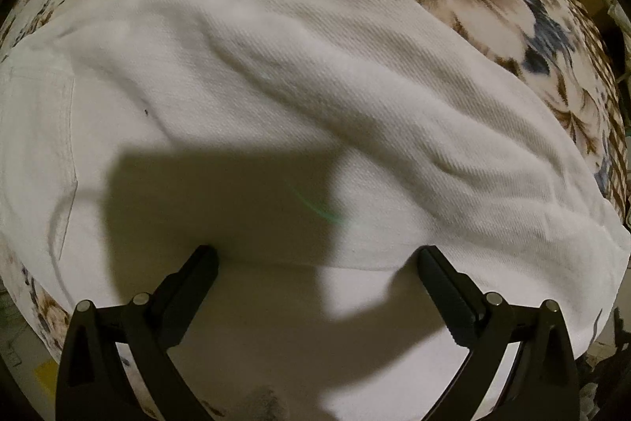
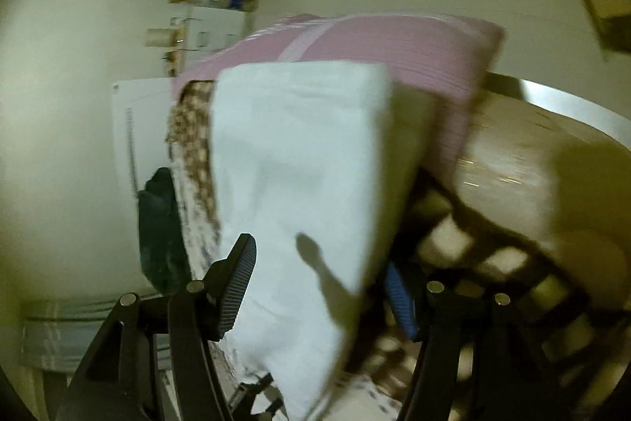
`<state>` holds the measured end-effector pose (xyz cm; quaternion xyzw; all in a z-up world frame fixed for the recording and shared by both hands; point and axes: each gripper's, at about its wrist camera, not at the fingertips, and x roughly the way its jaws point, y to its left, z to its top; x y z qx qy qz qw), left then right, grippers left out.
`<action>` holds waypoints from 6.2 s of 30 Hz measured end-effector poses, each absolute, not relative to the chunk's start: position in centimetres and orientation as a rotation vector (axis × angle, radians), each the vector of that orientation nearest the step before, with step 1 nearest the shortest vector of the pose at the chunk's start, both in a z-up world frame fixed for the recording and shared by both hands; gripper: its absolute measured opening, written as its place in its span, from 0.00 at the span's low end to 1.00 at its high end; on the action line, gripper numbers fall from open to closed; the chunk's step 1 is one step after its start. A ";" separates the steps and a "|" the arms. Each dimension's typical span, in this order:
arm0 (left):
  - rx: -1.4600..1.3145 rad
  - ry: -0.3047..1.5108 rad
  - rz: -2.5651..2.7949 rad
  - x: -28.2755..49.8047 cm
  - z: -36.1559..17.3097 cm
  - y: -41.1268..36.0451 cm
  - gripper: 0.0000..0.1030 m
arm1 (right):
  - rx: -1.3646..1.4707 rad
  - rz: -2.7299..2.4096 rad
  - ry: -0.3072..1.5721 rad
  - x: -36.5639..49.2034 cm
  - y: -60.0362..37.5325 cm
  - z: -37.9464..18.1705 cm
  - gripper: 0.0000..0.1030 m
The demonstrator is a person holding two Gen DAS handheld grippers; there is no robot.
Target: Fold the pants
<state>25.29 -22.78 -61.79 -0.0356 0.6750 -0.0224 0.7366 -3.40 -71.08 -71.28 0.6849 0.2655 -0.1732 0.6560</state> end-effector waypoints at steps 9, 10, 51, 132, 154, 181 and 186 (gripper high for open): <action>-0.081 1.507 -0.024 28.8 -61.9 -21.9 1.00 | 1.473 -0.313 0.682 -3.6 -68.9 -69.3 0.62; -0.081 1.505 -0.021 28.8 -61.9 -22.0 1.00 | 1.479 -0.284 0.731 -3.1 -67.8 -69.9 0.62; -0.230 1.509 -0.125 29.2 -57.9 -18.3 1.00 | 0.655 -0.319 0.753 14.2 -53.6 -53.9 0.07; -0.547 1.362 -0.066 27.8 -53.5 -0.6 0.60 | 0.261 -0.276 1.411 22.8 -31.5 -63.3 0.97; -1.292 1.061 0.266 23.1 -63.7 14.0 0.44 | 0.233 -0.104 1.465 25.7 -25.2 -65.6 0.97; -1.264 0.874 0.326 23.3 -63.2 15.4 0.29 | 0.261 -0.021 1.461 23.3 -26.4 -65.8 0.97; -1.042 0.802 0.192 24.0 -55.7 12.3 0.24 | 0.280 -0.027 1.449 22.5 -27.7 -65.6 0.97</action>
